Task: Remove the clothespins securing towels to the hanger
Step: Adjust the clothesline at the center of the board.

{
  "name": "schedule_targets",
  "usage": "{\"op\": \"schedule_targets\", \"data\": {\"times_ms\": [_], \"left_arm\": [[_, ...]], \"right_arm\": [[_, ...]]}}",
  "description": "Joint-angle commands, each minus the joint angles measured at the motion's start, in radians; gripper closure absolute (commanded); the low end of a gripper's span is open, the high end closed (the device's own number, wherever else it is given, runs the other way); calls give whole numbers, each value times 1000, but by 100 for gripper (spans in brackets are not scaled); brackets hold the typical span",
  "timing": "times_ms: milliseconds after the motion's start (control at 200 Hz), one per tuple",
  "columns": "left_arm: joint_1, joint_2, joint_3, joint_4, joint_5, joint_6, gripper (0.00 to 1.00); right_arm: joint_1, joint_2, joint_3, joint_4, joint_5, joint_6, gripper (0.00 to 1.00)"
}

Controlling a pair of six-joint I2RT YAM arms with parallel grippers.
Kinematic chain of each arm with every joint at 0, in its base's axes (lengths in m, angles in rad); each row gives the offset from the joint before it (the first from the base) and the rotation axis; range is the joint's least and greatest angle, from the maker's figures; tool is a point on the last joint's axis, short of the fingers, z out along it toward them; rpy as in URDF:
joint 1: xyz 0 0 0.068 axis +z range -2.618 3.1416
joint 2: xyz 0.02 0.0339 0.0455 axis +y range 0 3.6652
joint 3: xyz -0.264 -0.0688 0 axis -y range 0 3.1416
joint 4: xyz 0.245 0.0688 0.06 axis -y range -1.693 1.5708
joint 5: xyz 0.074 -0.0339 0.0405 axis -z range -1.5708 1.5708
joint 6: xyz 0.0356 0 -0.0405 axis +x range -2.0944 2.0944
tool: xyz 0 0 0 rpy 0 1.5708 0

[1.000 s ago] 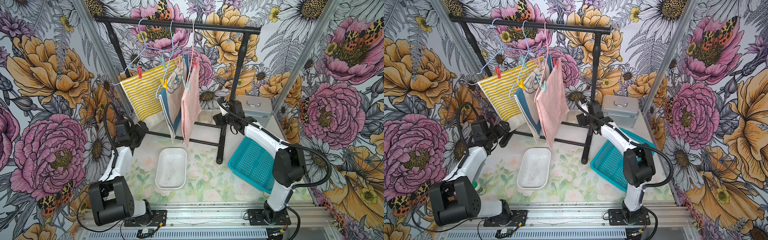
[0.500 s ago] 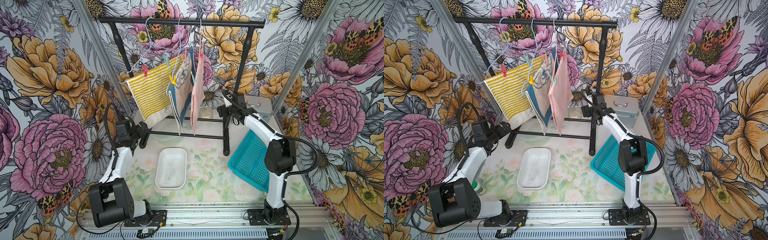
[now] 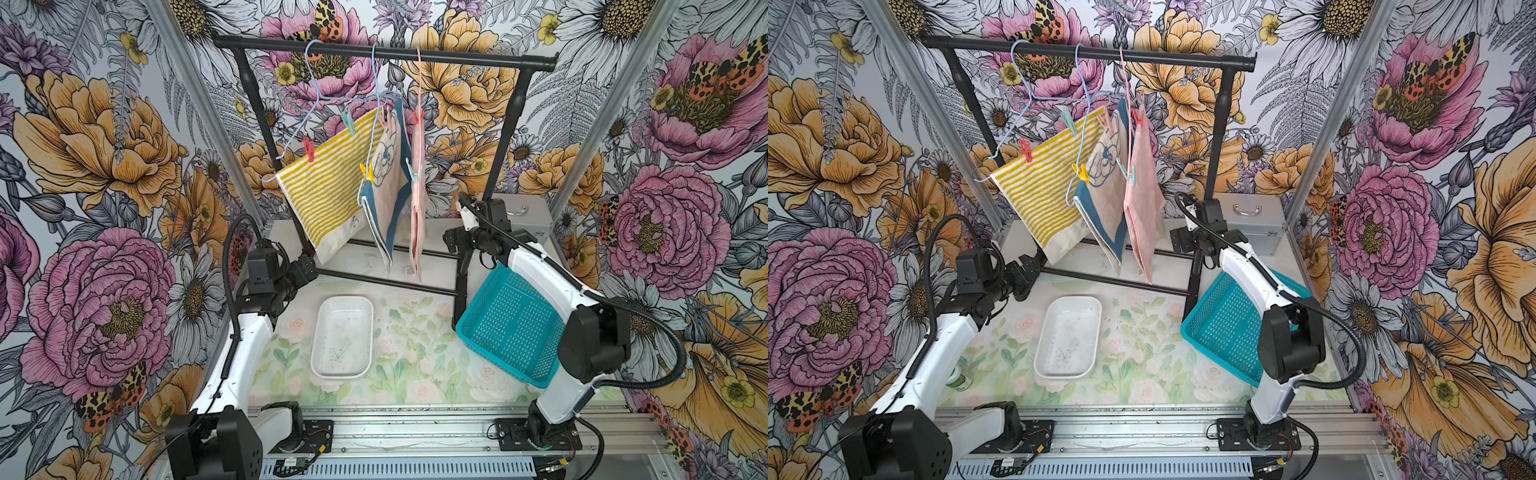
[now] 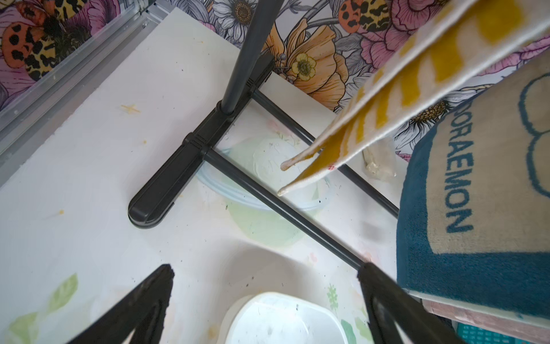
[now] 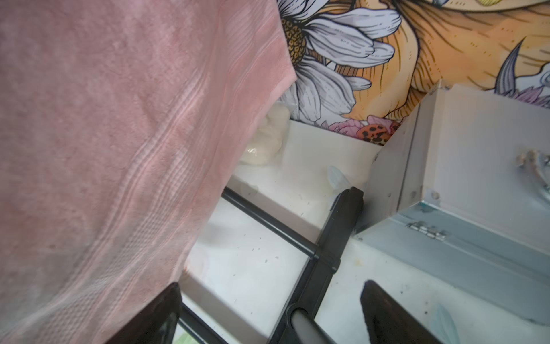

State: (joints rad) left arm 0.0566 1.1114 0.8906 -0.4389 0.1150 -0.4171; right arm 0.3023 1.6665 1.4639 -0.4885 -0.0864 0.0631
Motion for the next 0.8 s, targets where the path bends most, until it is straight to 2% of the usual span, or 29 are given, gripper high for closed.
{"op": "schedule_targets", "data": {"times_ms": [0,265,635,721,796], "left_arm": [[-29,-29,-33,-89,-34,-3,1],[-52,-61,-90,-100,-24,-22,1],[-60,-36,-30,-65,-12,-38,1],[-62,-24,-3,-58,-7,-38,1],[-67,-24,13,-48,-9,-33,1]], "right_arm": [[17,-102,-48,9,-87,156,2],[16,-52,-10,24,3,126,4],[-68,117,167,154,-79,-80,3],[-67,102,151,157,-62,-122,3],[-65,41,43,245,-30,-126,2]]}}
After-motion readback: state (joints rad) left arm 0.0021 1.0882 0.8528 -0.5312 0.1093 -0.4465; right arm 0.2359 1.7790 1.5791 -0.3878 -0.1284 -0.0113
